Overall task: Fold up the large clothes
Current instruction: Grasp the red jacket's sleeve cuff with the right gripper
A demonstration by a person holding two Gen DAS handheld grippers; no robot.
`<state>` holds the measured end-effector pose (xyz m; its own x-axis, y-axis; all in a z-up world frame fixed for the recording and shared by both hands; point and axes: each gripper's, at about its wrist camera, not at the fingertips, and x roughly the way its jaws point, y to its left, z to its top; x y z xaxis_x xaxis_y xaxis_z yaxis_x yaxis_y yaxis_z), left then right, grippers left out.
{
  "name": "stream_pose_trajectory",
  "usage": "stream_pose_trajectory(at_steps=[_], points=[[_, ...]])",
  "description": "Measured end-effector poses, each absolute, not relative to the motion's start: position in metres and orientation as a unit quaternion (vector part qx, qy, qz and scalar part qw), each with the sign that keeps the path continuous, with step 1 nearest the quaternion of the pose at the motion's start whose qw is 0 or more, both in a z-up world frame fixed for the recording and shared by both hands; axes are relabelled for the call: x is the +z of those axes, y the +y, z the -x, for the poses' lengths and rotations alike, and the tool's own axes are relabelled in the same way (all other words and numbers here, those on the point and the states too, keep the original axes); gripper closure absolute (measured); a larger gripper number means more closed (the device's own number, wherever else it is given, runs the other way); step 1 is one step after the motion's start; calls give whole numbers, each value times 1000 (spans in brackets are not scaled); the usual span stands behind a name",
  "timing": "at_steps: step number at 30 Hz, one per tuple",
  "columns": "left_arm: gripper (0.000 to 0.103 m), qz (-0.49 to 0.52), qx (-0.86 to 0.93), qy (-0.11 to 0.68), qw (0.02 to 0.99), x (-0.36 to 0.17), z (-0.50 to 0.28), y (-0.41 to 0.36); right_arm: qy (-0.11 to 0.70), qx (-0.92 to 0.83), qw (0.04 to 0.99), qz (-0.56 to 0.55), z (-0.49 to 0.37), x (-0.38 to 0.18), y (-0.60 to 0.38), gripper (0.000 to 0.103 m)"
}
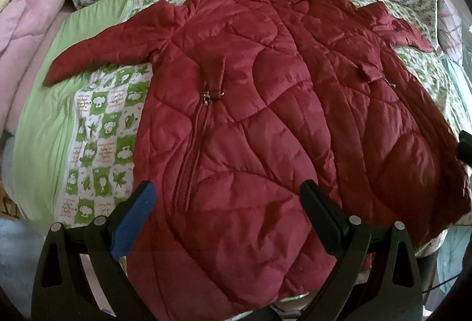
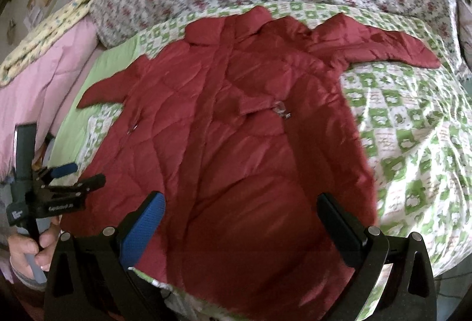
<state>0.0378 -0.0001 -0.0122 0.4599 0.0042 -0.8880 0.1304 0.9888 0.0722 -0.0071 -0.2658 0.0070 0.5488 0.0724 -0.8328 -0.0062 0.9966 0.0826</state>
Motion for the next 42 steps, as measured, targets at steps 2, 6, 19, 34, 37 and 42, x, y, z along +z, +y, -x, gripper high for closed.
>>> stream_pose_trajectory(at_steps=[2, 6, 19, 34, 37, 42], points=[[4, -59, -35, 514, 855, -12, -45, 1, 464, 9, 885, -43, 2, 11, -282, 0], [4, -57, -29, 518, 853, -14, -57, 4, 447, -17, 892, -70, -9, 14, -317, 0], [4, -60, -19, 532, 845, -23, -103, 1, 391, -81, 902, -166, -72, 5, -441, 2], [4, -28, -23, 539, 841, -37, -153, -5, 344, -171, 886, -260, -171, -20, -587, 27], [4, -37, -17, 539, 841, -41, -159, -8, 332, -186, 871, -310, -186, -32, -618, 33], [4, -44, -15, 549, 834, -50, -167, -12, 314, -198, 846, -382, -207, -57, -656, 33]])
